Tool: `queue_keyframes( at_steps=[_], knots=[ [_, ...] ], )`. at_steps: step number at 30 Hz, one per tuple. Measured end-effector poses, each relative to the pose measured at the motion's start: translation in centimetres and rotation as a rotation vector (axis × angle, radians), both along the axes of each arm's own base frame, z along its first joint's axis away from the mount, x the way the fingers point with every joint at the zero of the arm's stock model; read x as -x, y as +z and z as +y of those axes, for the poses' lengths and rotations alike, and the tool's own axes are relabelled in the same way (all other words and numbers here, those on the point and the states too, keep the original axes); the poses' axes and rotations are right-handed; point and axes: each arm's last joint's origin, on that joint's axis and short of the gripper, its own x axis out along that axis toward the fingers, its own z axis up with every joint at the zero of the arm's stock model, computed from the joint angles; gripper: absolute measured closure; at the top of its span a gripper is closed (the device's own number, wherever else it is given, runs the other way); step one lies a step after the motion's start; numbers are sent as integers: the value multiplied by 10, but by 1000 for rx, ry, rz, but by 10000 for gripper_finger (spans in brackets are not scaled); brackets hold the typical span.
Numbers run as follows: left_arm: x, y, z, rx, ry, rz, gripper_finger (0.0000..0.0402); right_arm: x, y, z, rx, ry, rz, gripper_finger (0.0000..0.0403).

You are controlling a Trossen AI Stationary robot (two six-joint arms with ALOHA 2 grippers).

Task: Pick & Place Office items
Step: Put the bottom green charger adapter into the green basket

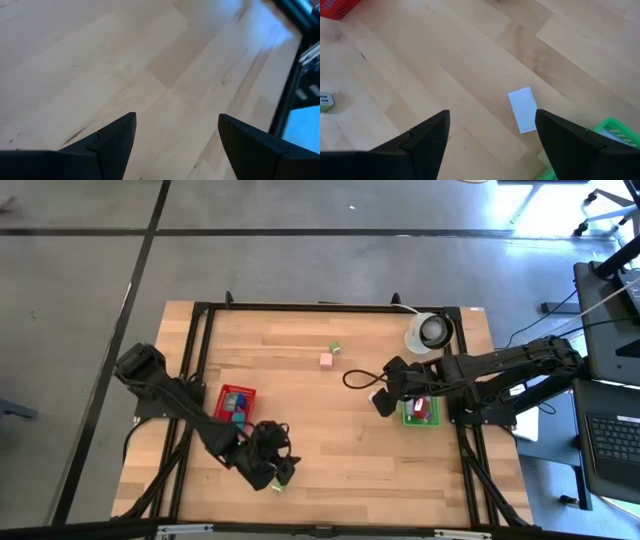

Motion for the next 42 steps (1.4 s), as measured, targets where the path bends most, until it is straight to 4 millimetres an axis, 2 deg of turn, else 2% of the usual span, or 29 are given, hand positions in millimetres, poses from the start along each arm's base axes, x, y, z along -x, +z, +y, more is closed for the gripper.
queue_keyframes(
  at_steps=[11,19,24,31,42],
  knots=[
    [-4,-34,-34,-95,-171,-3,123,0,0,0,22,18,3,107],
    [8,-30,-54,-193,-405,-13,123,0,0,0,32,35,7,107],
    [15,-24,-68,-391,-693,-3,123,0,0,0,37,45,9,107],
    [10,-27,-59,-460,-845,65,123,0,0,0,40,51,10,107],
    [7,-33,-47,-483,-950,168,123,0,0,0,40,52,10,107]
  ],
)
